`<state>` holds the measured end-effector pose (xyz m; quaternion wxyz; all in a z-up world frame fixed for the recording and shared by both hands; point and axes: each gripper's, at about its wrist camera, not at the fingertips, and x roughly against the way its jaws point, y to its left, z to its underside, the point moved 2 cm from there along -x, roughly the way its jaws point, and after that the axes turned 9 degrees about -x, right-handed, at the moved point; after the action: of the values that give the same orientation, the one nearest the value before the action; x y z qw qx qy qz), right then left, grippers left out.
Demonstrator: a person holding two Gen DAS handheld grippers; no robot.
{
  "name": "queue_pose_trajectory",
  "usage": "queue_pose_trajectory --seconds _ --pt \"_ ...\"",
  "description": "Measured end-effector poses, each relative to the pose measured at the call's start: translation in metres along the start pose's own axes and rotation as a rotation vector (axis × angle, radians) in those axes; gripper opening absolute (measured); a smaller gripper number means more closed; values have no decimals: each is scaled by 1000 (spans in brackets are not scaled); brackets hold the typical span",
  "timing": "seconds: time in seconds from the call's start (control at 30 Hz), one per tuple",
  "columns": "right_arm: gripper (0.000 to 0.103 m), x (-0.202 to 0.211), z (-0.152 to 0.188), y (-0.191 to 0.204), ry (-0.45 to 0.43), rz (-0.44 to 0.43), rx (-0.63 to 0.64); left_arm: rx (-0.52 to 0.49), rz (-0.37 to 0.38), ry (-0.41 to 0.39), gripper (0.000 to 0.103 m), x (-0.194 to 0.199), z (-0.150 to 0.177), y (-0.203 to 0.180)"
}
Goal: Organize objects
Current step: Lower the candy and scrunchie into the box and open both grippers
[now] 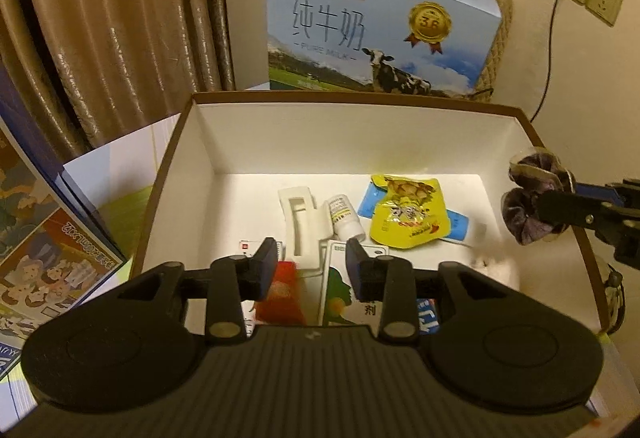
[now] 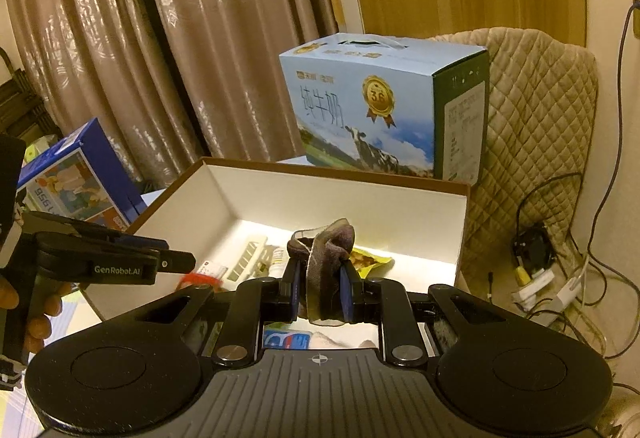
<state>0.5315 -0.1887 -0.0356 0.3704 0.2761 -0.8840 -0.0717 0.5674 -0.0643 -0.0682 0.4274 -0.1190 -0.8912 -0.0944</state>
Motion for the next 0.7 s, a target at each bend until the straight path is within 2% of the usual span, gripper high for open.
queue_pose_trajectory --seconds 0.17,0.3,0.43,0.5,0.57,0.63,0.7 --pt "17 -5 -2 -1 9 -11 1 17 -11 5 49 2 0 5" --pt "17 -11 -3 -1 20 -21 -5 31 -21 14 54 4 2 8" --pt "17 -17 -5 -1 26 -23 -7 48 -27 20 68 8 5 10" --pt "23 -21 -8 -1 38 -30 -18 55 -27 14 71 12 5 11" --pt "42 -23 -8 -1 30 -8 -14 62 -29 10 76 16 6 11" --pt "56 -22 -9 0 8 -2 2 67 -34 4 79 22 6 12" --pt "60 -18 -10 -1 -13 -14 -4 72 -39 -2 82 28 8 11"
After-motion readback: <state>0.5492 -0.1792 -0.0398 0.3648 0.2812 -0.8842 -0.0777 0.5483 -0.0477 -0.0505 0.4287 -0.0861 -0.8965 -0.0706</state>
